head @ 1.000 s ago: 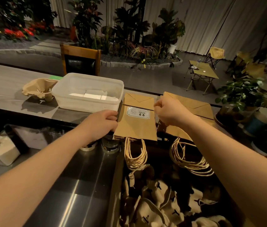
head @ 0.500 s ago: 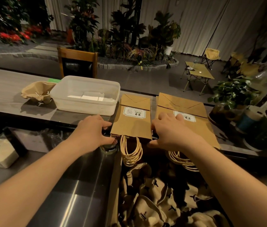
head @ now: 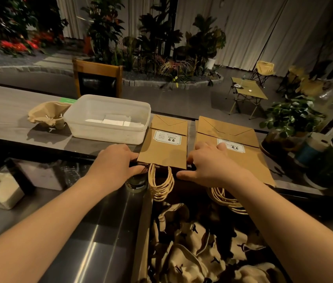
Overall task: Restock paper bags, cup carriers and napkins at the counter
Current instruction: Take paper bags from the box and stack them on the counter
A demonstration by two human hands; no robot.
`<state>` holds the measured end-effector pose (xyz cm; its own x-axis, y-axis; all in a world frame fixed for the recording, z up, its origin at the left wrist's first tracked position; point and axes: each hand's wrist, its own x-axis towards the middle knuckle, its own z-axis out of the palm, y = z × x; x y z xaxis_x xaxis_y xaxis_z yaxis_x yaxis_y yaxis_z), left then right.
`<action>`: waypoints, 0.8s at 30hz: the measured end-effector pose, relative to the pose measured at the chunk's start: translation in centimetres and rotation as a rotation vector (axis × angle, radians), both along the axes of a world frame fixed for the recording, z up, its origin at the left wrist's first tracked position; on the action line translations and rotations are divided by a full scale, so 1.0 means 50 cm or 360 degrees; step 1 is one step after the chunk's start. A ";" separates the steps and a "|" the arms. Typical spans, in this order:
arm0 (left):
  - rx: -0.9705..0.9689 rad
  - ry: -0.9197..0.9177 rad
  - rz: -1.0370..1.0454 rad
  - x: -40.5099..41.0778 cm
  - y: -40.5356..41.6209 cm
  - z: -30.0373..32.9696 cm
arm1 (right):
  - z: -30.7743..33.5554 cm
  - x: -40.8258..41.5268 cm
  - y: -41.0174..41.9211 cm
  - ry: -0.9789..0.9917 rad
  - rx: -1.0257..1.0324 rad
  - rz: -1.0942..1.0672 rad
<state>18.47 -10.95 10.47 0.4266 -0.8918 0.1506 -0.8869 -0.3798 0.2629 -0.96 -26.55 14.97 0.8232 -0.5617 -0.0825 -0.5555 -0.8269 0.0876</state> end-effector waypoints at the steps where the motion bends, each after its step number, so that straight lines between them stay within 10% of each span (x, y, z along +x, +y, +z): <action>1: 0.0025 -0.0050 0.0000 0.000 0.000 0.001 | 0.003 -0.001 0.000 -0.0002 0.0030 -0.0011; 10: 0.0120 -0.0133 -0.0033 -0.003 0.009 0.006 | 0.005 -0.011 0.002 -0.0035 0.0068 -0.0037; 19: -0.0786 0.0793 0.0343 -0.040 0.018 0.046 | 0.047 -0.113 -0.040 -0.0911 0.0510 -0.0510; 24: -0.0889 0.1867 0.0189 -0.115 -0.054 0.089 | 0.039 -0.184 -0.098 -0.1161 0.0381 -0.1002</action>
